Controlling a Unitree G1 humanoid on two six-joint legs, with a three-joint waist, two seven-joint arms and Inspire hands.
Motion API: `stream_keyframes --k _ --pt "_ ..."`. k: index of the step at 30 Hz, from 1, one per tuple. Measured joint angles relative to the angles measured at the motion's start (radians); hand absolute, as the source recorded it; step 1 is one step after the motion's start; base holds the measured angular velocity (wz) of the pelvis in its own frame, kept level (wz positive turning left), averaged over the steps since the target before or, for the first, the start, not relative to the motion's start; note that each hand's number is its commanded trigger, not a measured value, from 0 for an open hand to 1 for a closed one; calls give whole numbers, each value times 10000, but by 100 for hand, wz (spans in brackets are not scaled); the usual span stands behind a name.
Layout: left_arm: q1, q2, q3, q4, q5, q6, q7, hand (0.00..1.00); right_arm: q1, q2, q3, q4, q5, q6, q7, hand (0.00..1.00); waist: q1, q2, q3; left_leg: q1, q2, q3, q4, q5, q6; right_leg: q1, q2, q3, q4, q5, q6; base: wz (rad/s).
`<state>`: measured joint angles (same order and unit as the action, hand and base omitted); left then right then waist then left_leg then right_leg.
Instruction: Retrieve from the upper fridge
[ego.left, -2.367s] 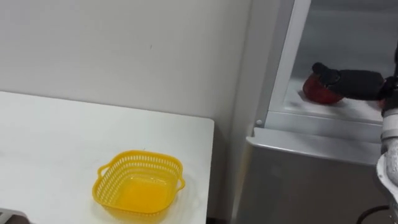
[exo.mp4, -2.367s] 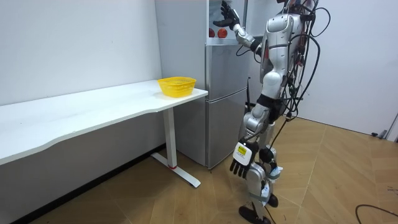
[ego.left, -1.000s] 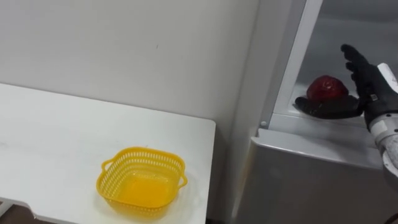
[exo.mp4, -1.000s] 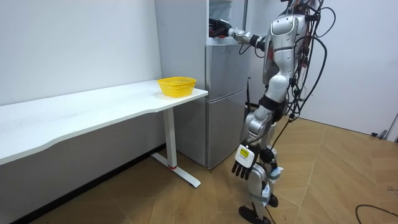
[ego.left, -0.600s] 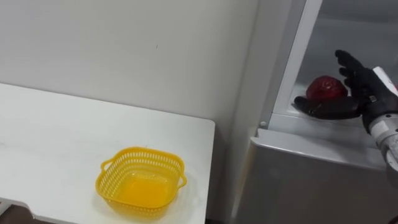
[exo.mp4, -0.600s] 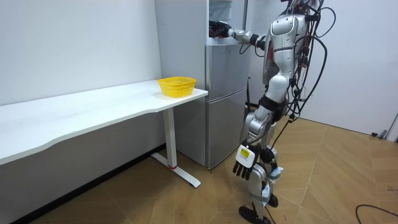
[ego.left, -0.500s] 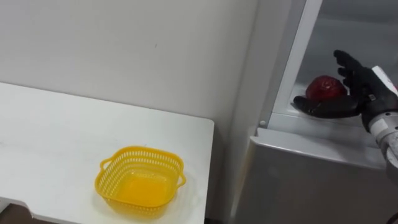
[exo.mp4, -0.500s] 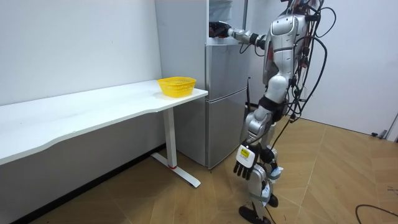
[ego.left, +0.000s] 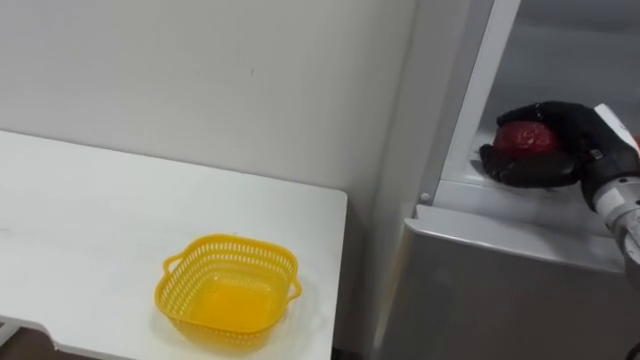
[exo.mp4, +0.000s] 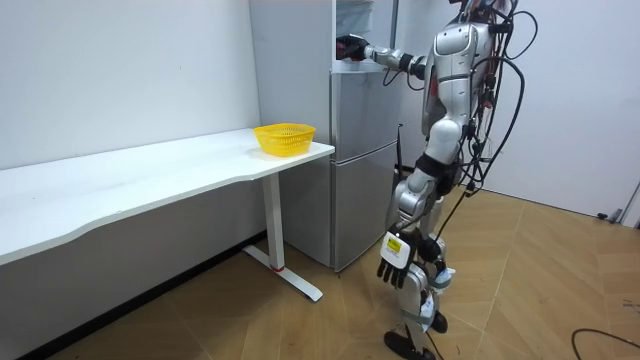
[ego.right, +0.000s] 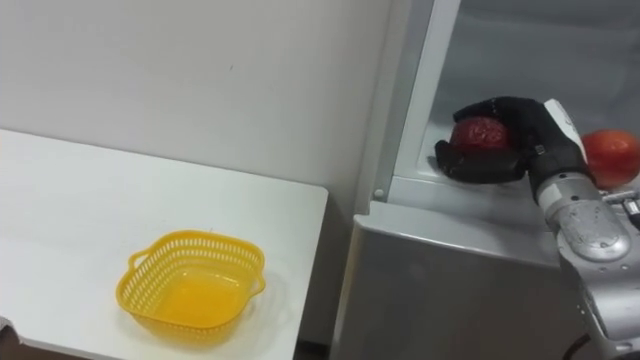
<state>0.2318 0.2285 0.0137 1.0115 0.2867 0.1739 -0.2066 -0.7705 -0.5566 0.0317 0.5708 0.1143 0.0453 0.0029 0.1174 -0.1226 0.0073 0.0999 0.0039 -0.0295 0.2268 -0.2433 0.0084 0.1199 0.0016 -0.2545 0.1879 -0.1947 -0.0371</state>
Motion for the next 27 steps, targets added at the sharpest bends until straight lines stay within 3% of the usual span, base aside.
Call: stream_keyframes --k 13,17,21,25,27 --pt "-26 171 14 -22 14 -32 84 0 -85 -14 424 -55 39 38 108 100 19 -127 -90 147 3 5 -49 3 -4 66 -11 15 -15 1 0 0" --pt "101 196 37 -17 8 -107 104 0 179 1 419 -926 -49 450 -172 100 -5 -109 -87 118 3 106 -40 2 -4 26 -15 30 -12 3 0 -1" --pt "110 146 -34 229 -8 -238 346 0 770 140 395 -1989 -57 443 -726 100 -18 115 -59 158 8 149 -42 2 -3 71 -1 40 -28 4 -1 -4" --pt "134 -44 -277 300 -8 -305 717 0 1637 724 187 -3454 -535 436 -1630 100 -28 452 -102 171 8 245 -53 2 -3 13 -12 61 -27 5 1 -7" --pt "134 -131 -355 310 -2 -347 918 0 2472 1222 -23 -4690 -765 380 -2148 100 -35 635 -128 252 27 248 -118 4 -4 44 4 92 -28 5 1 -5"
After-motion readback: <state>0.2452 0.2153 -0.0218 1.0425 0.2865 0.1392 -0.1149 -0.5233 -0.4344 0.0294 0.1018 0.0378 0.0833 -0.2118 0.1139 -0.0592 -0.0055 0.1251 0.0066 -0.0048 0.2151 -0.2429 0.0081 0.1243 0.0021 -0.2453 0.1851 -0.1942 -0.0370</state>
